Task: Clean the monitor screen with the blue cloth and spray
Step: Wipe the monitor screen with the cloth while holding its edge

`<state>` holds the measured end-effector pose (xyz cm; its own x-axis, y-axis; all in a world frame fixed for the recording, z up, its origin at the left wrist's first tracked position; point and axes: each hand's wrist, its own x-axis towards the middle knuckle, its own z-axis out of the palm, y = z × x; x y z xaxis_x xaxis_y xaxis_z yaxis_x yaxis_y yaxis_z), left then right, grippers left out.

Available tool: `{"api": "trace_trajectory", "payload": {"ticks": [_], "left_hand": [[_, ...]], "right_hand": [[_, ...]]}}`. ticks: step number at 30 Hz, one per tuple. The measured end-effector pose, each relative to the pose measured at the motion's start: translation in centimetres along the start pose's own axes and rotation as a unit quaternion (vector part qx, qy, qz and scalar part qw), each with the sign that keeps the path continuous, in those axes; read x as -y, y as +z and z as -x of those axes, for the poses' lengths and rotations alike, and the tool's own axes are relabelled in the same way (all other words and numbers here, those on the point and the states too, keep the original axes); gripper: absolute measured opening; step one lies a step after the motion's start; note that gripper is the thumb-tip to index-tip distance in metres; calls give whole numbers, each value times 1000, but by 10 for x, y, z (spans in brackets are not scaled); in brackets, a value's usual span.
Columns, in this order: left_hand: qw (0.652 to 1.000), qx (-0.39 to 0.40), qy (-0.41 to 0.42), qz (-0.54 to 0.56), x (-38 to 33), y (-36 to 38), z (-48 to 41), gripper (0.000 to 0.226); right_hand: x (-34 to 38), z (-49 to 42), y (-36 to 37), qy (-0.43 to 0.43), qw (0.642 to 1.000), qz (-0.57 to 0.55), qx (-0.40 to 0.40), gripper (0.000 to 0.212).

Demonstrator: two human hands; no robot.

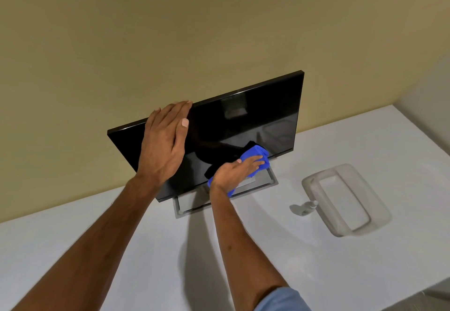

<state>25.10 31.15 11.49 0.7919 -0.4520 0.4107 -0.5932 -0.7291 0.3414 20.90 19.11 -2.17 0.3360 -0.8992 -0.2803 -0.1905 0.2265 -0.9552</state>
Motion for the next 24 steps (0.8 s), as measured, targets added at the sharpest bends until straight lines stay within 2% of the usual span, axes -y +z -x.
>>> {"api": "trace_trajectory", "payload": {"ticks": [2, 4, 6, 9, 13, 15, 19, 22, 23, 24], "left_hand": [[1000, -4, 0, 1, 0, 1, 0, 56], [1000, -7, 1, 2, 0, 1, -1, 56], [1000, -9, 3, 6, -1, 0, -2, 56], [1000, -13, 7, 15, 0, 0, -1, 55], [1000, -16, 8, 20, 3, -1, -3, 55], [1000, -13, 7, 20, 4, -2, -4, 56], [1000, -6, 6, 16, 2, -3, -3, 57], [1000, 2, 8, 15, 2, -5, -4, 58], [1000, 3, 9, 15, 3, -5, -4, 58], [1000, 3, 11, 15, 5, -6, -4, 58]], "right_hand": [[16, 3, 8, -5, 1000, 5, -9, 66], [36, 12, 15, -55, 998, 10, -9, 65], [53, 18, 23, -154, 988, 20, -15, 63], [84, 17, 35, -307, 951, 35, 1, 62], [105, -4, 37, -401, 905, 143, -10, 94], [96, -11, 33, -427, 886, 176, -24, 98], [71, -10, 18, -374, 910, 170, -48, 97], [39, -12, 3, -267, 946, 183, -16, 78], [36, -14, 1, -204, 951, 229, -21, 68], [32, -20, -4, -142, 925, 352, -15, 60]]}}
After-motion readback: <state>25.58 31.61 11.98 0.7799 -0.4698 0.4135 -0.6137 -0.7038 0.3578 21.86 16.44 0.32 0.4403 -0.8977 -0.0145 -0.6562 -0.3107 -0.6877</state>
